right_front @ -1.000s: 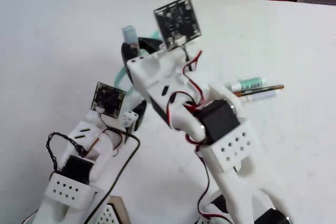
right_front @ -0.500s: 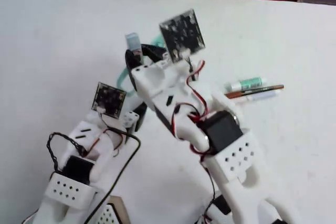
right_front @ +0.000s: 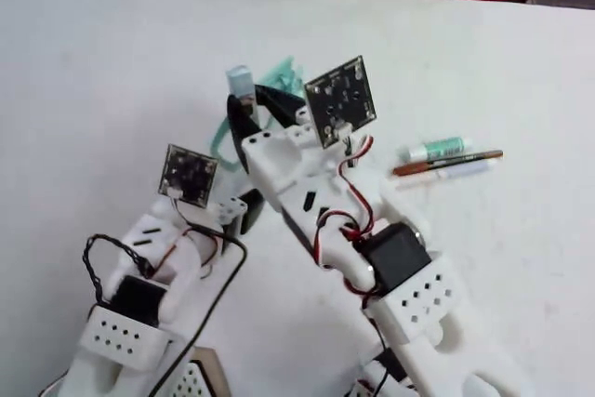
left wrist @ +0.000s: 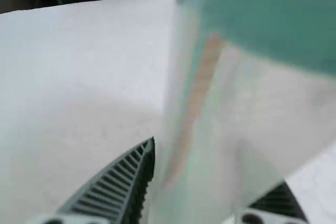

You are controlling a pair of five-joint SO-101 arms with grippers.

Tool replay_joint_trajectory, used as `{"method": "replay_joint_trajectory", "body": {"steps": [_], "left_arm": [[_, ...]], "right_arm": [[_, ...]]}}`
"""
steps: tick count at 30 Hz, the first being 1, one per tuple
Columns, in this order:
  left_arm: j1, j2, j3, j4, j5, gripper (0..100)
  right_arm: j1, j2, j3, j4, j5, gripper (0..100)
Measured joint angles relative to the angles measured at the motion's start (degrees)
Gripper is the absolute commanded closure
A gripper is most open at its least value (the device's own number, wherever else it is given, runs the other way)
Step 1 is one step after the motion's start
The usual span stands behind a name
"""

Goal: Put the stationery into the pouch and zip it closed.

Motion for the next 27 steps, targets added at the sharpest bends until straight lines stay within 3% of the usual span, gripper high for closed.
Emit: {"method": "replay_joint_trajectory", "body": {"steps": [6,15,22,27], "left_arm": [[0.0,0.0,0.0,0.0,0.18,75],[0.0,0.0,0.0,0.0,0.18,75],[0.0,0.0,0.0,0.0,0.18,75],[-0.18,0.0,0.0,0.09,0.18,75]], "right_arm": [[-0.26,0.0,0.0,0.35,0.0,80.1],[-0.79,-2.2,0.0,2.29,0.0,80.3],[-1.58,-3.43,0.0,2.64,0.0,93.5],[5.36,-5.27,-6.15,7.47,0.0,93.6]]}}
